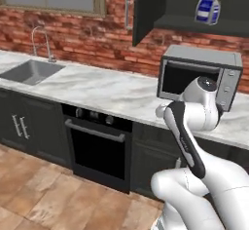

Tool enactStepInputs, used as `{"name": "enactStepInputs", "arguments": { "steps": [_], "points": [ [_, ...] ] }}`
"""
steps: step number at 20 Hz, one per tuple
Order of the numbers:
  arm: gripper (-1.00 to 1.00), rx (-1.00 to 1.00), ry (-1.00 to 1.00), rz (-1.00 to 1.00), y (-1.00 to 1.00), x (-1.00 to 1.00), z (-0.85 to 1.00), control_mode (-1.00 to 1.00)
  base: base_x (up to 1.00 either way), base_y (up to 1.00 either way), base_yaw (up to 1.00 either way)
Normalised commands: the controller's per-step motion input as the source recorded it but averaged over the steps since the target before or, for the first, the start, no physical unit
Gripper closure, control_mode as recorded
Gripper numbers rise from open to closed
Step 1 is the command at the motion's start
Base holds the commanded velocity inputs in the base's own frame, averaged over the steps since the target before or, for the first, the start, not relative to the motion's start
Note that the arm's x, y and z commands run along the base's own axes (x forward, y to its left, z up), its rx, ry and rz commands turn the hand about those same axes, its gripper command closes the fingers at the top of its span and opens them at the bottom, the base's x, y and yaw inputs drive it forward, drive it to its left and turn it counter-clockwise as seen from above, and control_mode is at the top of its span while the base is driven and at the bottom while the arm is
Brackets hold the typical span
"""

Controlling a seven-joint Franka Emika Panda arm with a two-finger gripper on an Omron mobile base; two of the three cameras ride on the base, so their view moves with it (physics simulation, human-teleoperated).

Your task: Pick the egg and butter from the fridge and place them by the bowl for mixing.

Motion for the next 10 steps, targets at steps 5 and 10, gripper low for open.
{"name": "enactStepInputs", "arguments": {
  "steps": [5,10],
  "points": [
    [1.0,0.0,0.0,0.0,0.0,0.0,0.0,1.0,0.5,0.34,-0.57],
    [1.0,0.0,0.0,0.0,0.0,0.0,0.0,1.0,0.46,0.32,-0.61]
  ]
}}
